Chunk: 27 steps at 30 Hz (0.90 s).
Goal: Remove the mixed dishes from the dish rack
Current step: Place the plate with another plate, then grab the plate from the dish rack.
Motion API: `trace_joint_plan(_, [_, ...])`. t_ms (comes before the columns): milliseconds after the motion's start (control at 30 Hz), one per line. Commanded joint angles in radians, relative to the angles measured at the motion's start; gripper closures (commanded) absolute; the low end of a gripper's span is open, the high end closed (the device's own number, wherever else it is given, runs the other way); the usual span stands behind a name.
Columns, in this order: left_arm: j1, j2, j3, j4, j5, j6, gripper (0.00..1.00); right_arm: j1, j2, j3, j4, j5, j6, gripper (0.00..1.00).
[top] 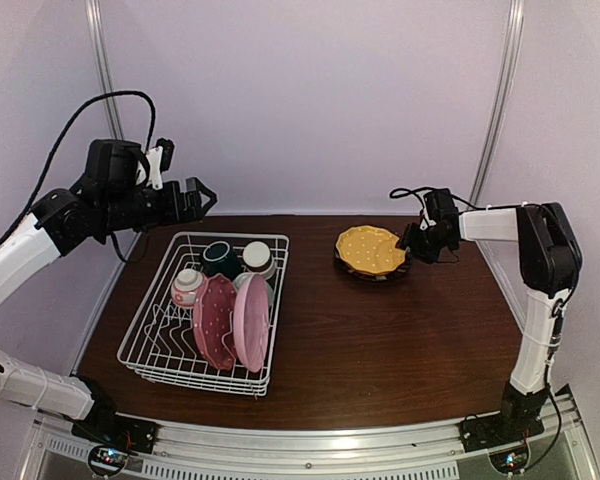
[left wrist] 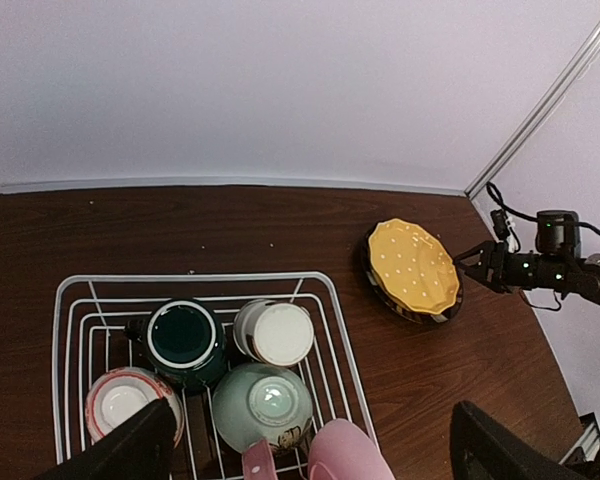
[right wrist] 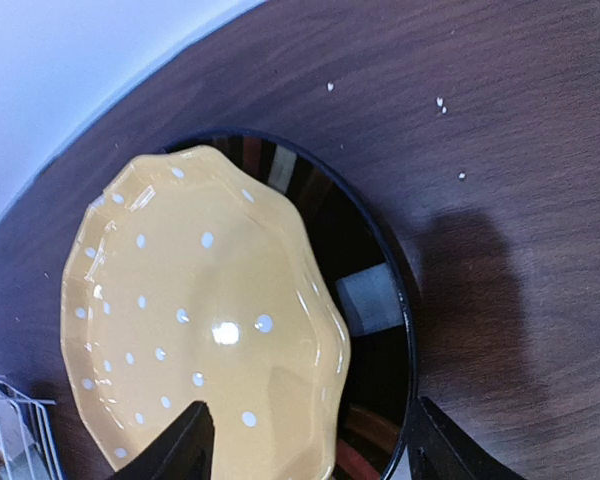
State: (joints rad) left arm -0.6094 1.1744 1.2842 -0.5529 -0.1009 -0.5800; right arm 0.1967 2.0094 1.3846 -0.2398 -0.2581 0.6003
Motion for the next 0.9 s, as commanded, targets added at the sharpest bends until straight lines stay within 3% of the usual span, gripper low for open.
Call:
trace_joint_plan(0, [0.007,0.002,0.015,-0.022,-0.002,0.03,0.02,-0.009,-0.112,0.04,-0.045,0.056,-0.031,0.23])
trace_joint_plan(33, [0.007,0.001,0.02,-0.031,-0.007,0.033,0.02,-0.01,-0.131,0.045,-0.053,0.063,-0.04,0.12])
trace_joint_plan(100, [0.007,-0.002,0.028,-0.049,-0.015,0.047,0.02,-0.013,-0.176,0.048,-0.065,0.075,-0.062,0.01])
trace_joint_plan(333, [0.007,-0.027,0.04,-0.159,-0.09,0.003,0.03,-0.003,-0.357,0.044,-0.161,0.184,-0.187,0.0])
trace_joint_plan(467, [0.007,-0.085,-0.006,-0.179,-0.038,0.042,0.03,0.022,-0.513,-0.049,-0.183,0.301,-0.264,0.0])
trace_joint_plan(700, [0.005,-0.1,-0.041,-0.374,0.045,0.089,0.03,0.169,-0.739,-0.2,-0.199,0.574,-0.423,0.0])
trace_joint_plan(867, [0.003,-0.125,-0.117,-0.411,0.131,0.081,0.03,0.198,-0.868,-0.31,-0.162,0.601,-0.405,0.0])
